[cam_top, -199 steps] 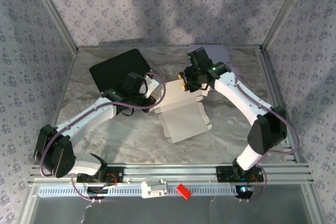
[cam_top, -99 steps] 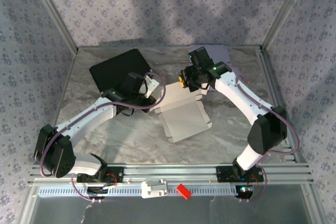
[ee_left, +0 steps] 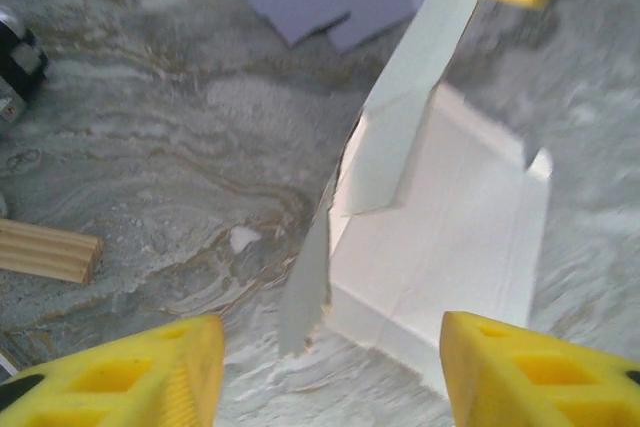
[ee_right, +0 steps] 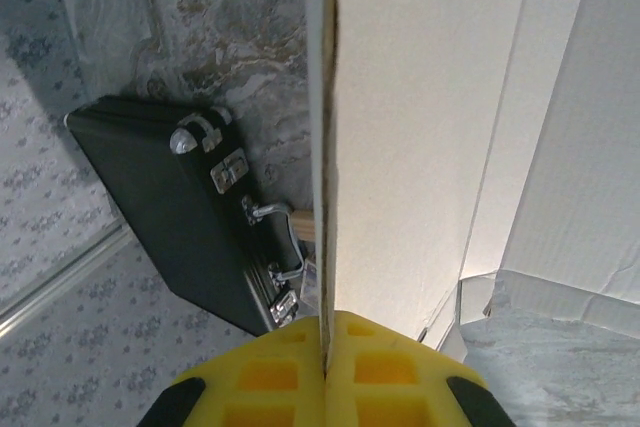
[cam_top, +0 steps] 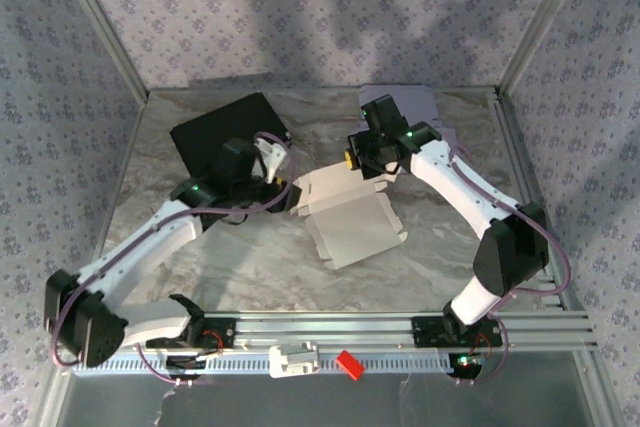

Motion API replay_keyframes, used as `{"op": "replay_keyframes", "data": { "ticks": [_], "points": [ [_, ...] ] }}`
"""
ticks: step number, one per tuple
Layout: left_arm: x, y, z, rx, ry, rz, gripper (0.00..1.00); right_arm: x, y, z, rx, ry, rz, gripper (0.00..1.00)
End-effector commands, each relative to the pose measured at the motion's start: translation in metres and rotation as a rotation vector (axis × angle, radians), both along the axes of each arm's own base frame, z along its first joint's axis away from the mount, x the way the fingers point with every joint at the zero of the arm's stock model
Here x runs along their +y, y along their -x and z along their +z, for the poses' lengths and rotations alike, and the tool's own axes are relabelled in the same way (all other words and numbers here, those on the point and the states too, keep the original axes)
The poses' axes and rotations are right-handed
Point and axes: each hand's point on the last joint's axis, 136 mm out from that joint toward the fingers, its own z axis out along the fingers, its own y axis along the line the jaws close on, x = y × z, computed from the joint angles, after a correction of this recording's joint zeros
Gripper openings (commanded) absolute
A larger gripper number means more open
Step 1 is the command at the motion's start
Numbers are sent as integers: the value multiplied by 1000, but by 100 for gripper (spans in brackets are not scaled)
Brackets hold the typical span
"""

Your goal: Fold the paper box

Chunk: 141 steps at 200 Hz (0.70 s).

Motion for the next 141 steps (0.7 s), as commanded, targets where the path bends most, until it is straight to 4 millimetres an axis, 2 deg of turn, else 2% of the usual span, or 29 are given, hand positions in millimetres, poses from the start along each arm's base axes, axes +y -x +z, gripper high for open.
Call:
{"op": "replay_keyframes", "data": {
  "ticks": [1, 15, 29, 43, 67, 95, 141],
  "points": [
    [10, 3, 31, 59, 111, 123, 64, -8, 2, 9, -24, -5, -77, 0],
    [21, -5, 42, 118, 159, 210, 67, -8, 3, 9, -25, 1, -91, 0],
    [21, -16, 49, 208, 227, 280, 68, -7, 4, 8, -18, 5, -96, 0],
    [5, -22, 57, 282, 275, 277, 67, -6, 6, 8, -11, 7, -97, 0],
    [-12, -34, 65, 367, 337, 355, 65, -6, 7, 6, -6, 13, -101, 0],
    [-23, -38, 60, 442, 354, 413, 64, -7, 6, 6, -10, 9, -111, 0],
    [-43, -43, 53, 484, 362, 410, 64, -7, 5, 8, -13, 1, -109, 0]
  ]
}}
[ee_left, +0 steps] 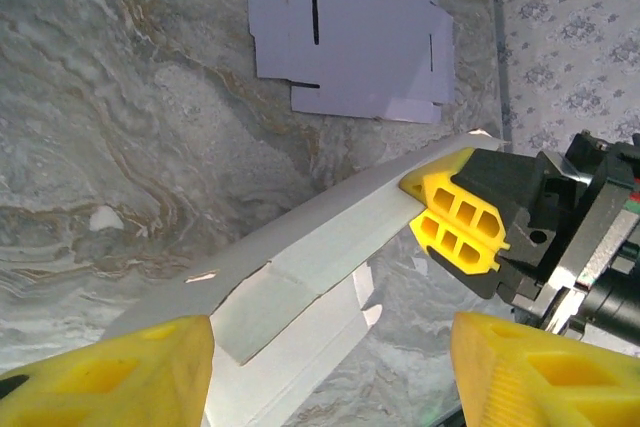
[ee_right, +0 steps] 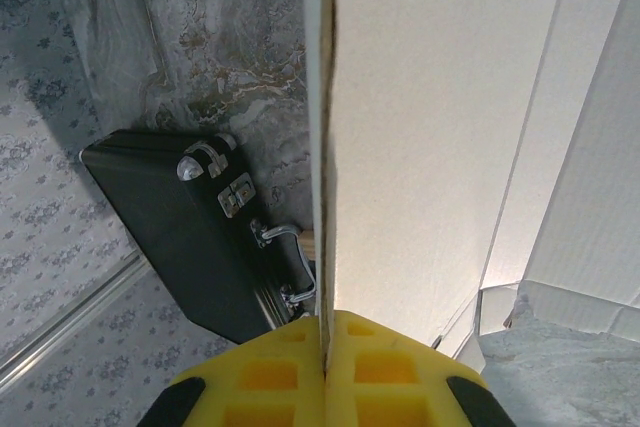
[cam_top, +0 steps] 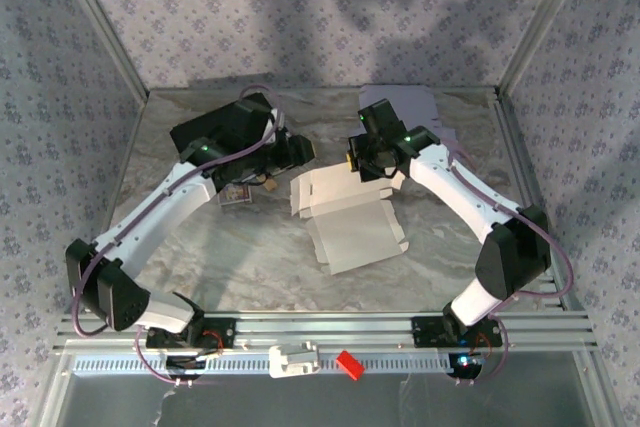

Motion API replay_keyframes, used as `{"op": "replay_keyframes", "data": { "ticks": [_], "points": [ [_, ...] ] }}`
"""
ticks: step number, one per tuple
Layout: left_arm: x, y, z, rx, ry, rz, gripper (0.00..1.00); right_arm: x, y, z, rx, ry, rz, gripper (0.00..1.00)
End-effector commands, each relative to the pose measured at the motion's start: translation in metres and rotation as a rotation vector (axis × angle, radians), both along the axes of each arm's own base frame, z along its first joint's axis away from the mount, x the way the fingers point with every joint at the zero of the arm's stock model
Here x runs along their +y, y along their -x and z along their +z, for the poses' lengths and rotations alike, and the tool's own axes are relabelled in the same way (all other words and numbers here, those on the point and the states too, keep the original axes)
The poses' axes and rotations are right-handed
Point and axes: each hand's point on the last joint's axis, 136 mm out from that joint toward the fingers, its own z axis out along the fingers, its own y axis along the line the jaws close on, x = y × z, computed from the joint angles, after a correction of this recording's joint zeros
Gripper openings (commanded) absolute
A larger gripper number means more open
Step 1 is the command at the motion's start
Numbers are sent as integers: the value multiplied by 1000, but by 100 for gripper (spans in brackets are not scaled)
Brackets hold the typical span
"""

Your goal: Fold the paper box

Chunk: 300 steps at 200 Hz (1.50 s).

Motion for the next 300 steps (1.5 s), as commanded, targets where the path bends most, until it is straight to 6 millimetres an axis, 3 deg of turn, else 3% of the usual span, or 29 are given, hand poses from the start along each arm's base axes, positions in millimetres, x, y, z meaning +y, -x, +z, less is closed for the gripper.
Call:
{"op": "replay_keyframes", "data": {
  "ticks": [1, 47, 176, 235, 267, 300],
  "points": [
    [-10, -2, 10, 29, 46, 17, 64, -5, 3, 9, -14, -6, -29, 0],
    [-19, -3, -4, 60, 43, 12, 63, -2, 2, 9, -14, -13, -24, 0],
    [-46, -2, -11, 89, 91, -36, 62, -3, -1, 8, -13, -23, -26, 0],
    [-30, -2, -6, 52, 15, -10, 63, -9, -1, 11, -15, -15, -34, 0],
    [-35, 0, -16, 86, 45, -21, 62, -8, 0, 10, -16, -19, -32, 0],
    [-40, -3, -13, 80, 70, -16, 62, -7, 0, 9, -12, -22, -30, 0]
  ]
}}
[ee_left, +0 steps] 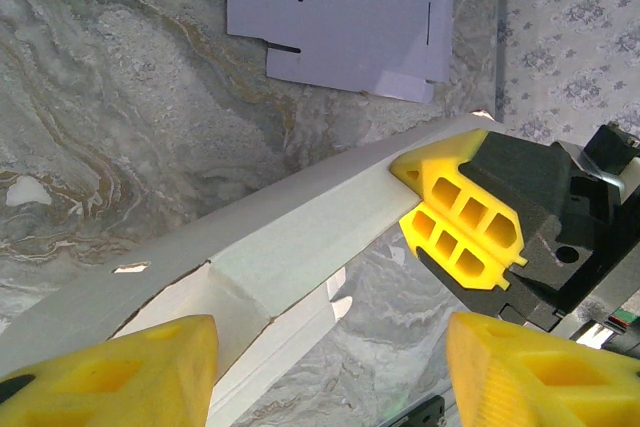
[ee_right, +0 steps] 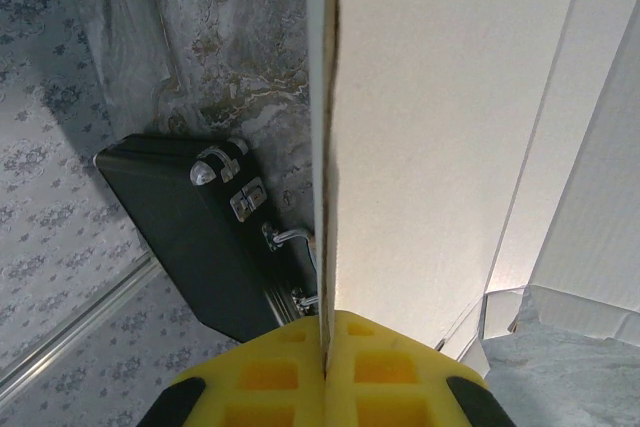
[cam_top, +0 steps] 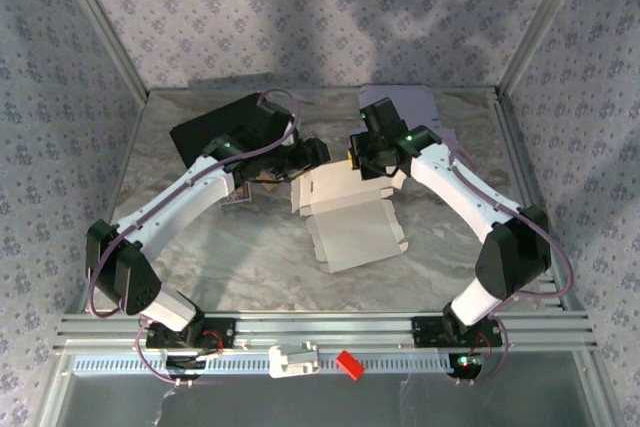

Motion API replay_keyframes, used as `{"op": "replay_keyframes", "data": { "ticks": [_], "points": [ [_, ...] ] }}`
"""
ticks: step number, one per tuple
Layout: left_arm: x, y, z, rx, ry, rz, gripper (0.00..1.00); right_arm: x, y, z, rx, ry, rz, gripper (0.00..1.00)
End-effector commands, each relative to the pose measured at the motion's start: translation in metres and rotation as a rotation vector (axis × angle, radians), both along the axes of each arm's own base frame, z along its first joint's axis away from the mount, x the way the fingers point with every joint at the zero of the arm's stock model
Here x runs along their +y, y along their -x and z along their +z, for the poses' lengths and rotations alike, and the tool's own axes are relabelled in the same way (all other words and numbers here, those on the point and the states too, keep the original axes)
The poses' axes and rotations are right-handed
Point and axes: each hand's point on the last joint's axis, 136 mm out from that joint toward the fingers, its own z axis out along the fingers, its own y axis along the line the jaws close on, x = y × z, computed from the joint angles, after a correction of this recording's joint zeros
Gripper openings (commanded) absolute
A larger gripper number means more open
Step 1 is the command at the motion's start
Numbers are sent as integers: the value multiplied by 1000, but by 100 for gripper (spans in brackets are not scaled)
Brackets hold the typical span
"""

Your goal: Fold the paper box

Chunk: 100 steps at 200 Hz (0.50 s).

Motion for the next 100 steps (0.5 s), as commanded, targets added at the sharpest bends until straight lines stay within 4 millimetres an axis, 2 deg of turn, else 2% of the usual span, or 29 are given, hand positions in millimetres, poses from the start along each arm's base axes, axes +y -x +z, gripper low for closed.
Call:
{"op": "replay_keyframes", "data": {
  "ticks": [1, 48, 100],
  "points": [
    [-6, -2, 5, -7, 32, -6, 62, -5, 5, 7, -1, -12, -16, 0],
    [-25, 2, 6, 20, 72, -36, 62, -7, 5, 8, -7, -16, -26, 0],
    [-22, 1, 8, 2, 58, -32, 62, -11, 6, 14, -17, -20, -38, 0]
  ]
}}
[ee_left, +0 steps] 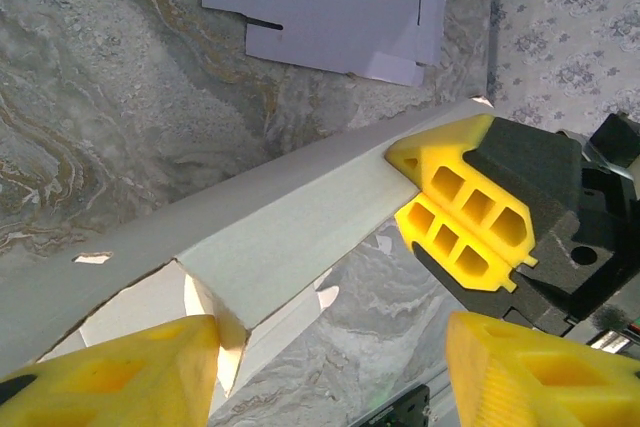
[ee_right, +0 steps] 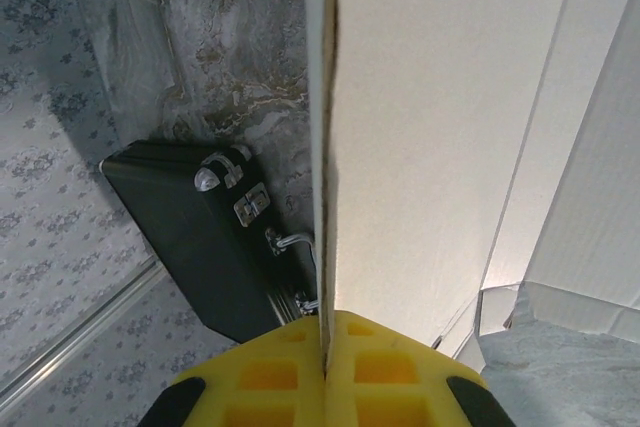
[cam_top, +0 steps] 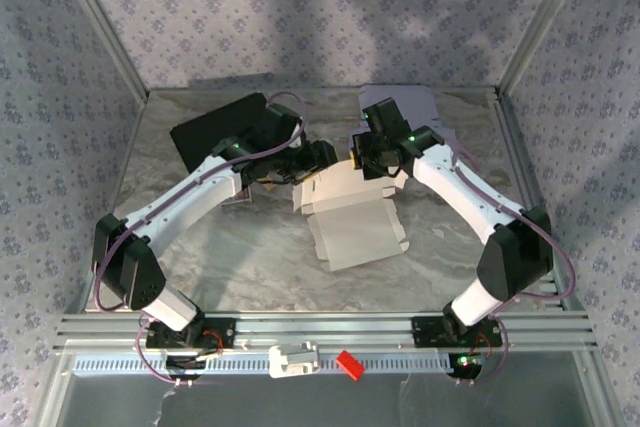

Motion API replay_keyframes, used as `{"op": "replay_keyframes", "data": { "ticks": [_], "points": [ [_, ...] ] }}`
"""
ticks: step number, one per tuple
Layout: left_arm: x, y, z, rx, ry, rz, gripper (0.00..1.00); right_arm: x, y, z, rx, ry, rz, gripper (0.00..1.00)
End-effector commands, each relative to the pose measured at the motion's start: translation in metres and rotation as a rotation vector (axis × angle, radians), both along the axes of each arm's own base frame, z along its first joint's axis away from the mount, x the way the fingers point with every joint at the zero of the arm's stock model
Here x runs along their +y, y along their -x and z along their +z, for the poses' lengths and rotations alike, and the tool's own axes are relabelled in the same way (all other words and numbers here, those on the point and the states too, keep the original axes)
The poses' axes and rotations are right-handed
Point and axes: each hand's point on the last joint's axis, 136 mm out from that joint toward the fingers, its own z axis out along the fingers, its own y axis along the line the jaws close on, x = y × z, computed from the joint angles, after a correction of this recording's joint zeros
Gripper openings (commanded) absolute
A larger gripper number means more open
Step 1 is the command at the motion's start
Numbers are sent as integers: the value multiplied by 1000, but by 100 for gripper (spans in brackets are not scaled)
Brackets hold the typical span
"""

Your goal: Fold the paper box

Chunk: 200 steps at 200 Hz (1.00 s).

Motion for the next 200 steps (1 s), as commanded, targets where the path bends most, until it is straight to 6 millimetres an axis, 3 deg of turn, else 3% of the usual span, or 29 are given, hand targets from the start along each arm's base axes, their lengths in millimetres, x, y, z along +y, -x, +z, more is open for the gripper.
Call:
{"op": "replay_keyframes", "data": {
  "ticks": [1, 26, 48, 61, 84, 109, 124, 146, 200],
  "points": [
    [-5, -2, 16, -33, 32, -11, 62, -6, 5, 11, -12, -16, -24, 0],
    [0, -6, 28, -76, 33, 3, 62, -10, 7, 12, -11, -17, -33, 0],
    [28, -16, 52, -154, 5, 57, 64, -20, 11, 16, -7, -32, -62, 0],
    [50, -21, 55, -166, -2, 104, 64, -29, 14, 21, -9, -40, -87, 0],
    [89, -30, 32, -129, 31, 199, 56, -44, 20, 32, -15, -69, -145, 0],
    [108, -37, -13, -66, 120, 251, 32, -54, 22, 38, -3, -122, -193, 0],
    [104, -36, -39, -46, 177, 250, 26, -59, 22, 42, 2, -153, -217, 0],
    [86, -35, -61, -36, 306, 241, 23, -67, 22, 48, 11, -174, -240, 0],
    [56, -34, -72, -77, 450, 199, 20, -85, 20, 46, 38, -223, -300, 0]
  ]
}}
